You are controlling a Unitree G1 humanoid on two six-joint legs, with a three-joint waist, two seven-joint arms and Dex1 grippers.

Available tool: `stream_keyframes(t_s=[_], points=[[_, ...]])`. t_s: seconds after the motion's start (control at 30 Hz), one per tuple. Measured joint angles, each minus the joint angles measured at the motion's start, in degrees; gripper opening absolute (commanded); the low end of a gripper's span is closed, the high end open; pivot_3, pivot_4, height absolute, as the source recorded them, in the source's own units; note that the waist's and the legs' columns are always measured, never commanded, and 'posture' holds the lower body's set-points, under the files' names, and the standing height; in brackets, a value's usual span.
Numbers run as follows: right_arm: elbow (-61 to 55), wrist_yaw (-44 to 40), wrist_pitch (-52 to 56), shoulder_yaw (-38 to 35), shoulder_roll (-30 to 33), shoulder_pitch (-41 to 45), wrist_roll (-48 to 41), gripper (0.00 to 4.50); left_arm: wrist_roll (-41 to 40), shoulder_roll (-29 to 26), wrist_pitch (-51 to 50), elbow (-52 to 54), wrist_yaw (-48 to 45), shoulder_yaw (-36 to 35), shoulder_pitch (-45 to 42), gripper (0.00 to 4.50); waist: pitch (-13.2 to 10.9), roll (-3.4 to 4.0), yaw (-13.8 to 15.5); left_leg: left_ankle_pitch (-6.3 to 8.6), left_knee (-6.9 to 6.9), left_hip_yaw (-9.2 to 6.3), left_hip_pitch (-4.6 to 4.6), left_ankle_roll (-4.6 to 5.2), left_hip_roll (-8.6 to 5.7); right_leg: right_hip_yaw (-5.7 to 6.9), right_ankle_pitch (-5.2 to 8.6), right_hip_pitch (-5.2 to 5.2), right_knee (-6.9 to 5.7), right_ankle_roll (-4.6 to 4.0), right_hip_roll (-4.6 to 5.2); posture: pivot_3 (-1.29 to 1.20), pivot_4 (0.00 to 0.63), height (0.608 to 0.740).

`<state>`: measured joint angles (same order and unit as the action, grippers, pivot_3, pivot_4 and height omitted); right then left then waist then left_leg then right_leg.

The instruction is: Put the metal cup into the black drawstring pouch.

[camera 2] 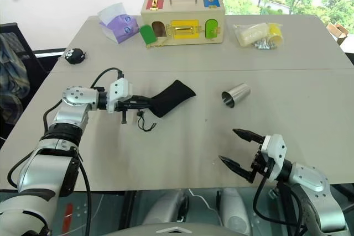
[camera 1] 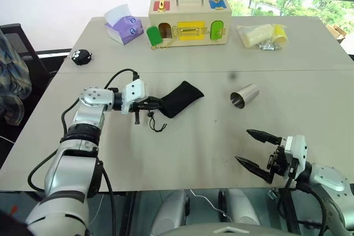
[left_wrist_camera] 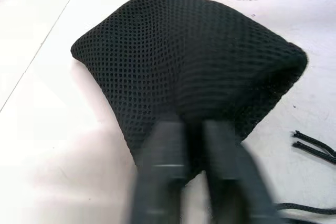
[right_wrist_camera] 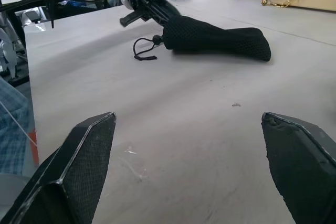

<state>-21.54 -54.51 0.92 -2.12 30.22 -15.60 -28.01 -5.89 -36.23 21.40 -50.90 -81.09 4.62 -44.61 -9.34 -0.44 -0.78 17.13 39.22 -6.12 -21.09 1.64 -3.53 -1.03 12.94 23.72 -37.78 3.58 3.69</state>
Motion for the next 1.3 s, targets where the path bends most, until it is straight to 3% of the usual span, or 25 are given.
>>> stream_keyframes(t_s=[0.17,0.33,0.6,0.67,0.93,1.03,1.27,1.3], points=[[-0.25,2.80,-0.08,-0.14,-1.40,2.31,0.30,4.50,-2.80,1.99,-4.67,4.95,0.15,-0.71,0.50,0.07,-0.01,-0.01,0.03,-0.01,0.00,-0.02,0.00,-0.02,0.01,0.01,0.00,0.01,-0.01,0.00,0.00,0.00,0.150,0.710],[0.75,13.28,0.92,-1.10,-4.34,6.78,7.19,4.50,-3.25,3.54,-13.95,12.31,8.16,-1.94,1.61,0.07,-0.01,-0.01,-0.01,-0.05,0.01,-0.01,0.02,-0.09,0.01,-0.03,0.00,0.02,-0.07,0.00,0.00,0.00,0.150,0.710],[2.46,30.97,9.71,-0.56,-12.32,12.52,15.35,4.50,-0.90,8.37,-38.43,29.74,30.41,-2.49,3.76,0.07,-0.01,0.00,0.14,-0.13,0.00,-0.02,-0.04,-0.24,-0.04,-0.08,0.00,0.08,-0.08,0.00,0.05,0.00,0.150,0.710],[3.64,36.42,12.95,-0.49,-16.95,15.07,16.53,4.50,-0.16,11.93,-47.95,37.51,38.42,-2.91,4.76,0.07,-0.01,0.00,0.12,-0.14,0.00,-0.03,-0.06,-0.25,-0.03,-0.10,0.00,0.13,-0.10,0.00,0.05,0.00,0.150,0.710],[11.15,43.76,14.94,1.41,-21.03,20.13,21.45,4.50,0.01,23.39,-76.76,53.34,57.79,-4.99,3.63,0.07,-0.01,0.00,0.04,-0.21,-0.01,0.00,-0.19,-0.38,-0.08,-0.15,0.00,0.33,-0.16,0.00,0.04,0.00,0.150,0.710],[13.78,46.34,14.91,0.50,-21.51,22.50,22.33,4.50,-0.18,24.62,-84.01,55.80,61.61,-5.78,0.80,0.07,-0.01,0.00,-0.03,-0.23,-0.05,0.00,-0.19,-0.41,-0.07,-0.16,0.00,0.37,-0.19,-0.01,0.02,0.00,0.150,0.710],[15.41,49.50,14.02,-2.28,-23.16,23.85,22.33,1.31,-0.13,21.27,-89.57,56.91,63.41,-4.45,-1.28,0.00,0.00,0.02,-0.09,-0.26,-0.12,0.06,-0.24,-0.47,-0.07,-0.24,-0.01,0.50,-0.19,-0.01,0.02,0.00,0.150,0.710],[15.42,50.00,14.02,-2.31,-23.85,24.09,22.30,0.66,-0.13,20.66,-89.65,56.70,63.39,-4.11,-1.90,0.00,0.00,0.02,-0.08,-0.26,-0.12,0.06,-0.24,-0.47,-0.07,-0.24,-0.01,0.50,-0.19,-0.01,0.02,0.00,0.150,0.710]])
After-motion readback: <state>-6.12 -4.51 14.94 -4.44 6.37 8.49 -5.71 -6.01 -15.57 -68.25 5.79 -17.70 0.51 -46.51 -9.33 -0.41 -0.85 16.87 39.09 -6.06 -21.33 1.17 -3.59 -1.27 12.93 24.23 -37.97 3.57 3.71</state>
